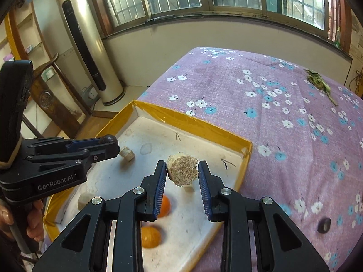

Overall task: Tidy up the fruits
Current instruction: 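Carry the dark ball and tan cube into the tray and release both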

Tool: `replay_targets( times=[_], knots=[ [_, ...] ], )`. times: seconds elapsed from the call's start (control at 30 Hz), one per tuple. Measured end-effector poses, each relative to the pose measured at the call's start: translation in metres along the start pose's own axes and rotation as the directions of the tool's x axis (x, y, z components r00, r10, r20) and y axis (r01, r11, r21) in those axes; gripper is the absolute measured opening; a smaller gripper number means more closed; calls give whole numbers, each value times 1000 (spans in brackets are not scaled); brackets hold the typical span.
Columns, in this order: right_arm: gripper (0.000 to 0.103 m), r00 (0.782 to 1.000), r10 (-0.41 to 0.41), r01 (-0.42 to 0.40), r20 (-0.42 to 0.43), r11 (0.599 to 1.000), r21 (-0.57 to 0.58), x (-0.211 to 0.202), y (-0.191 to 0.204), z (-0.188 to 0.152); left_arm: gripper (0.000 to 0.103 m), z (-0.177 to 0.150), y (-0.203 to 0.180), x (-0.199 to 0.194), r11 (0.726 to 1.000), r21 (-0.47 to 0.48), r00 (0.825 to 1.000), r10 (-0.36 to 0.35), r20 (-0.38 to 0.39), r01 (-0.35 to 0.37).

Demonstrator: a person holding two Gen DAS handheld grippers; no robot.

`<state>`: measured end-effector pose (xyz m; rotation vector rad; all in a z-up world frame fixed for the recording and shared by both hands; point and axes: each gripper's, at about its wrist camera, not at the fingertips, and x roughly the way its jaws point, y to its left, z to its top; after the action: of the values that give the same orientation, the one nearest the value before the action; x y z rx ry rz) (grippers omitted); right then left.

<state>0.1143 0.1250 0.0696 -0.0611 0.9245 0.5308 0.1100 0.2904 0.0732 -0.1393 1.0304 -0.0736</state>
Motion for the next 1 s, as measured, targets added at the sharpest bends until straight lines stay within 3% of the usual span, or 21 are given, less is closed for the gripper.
replay_targets(
  times=[0.27,0.47,0.77,0.87,1.0],
  knots=[
    [28,995,20,-15,-94,999,46,46,-15,9,27,14,2,39,1000,-2,998,25,-55,-25],
    [28,992,-8,10,-127,1000,19,61,-17,10,27,19,4,56,999,1,996,33,-79,-33],
    [29,988,-34,31,-150,999,-17,70,-14,9,27,20,4,66,999,8,994,48,-94,-48],
    [38,987,-45,43,-152,999,-16,69,-16,8,28,20,5,66,999,5,994,49,-95,-49],
    [38,987,-56,57,-151,998,5,63,-24,5,29,17,5,64,998,8,993,58,-102,-58]
  ],
)
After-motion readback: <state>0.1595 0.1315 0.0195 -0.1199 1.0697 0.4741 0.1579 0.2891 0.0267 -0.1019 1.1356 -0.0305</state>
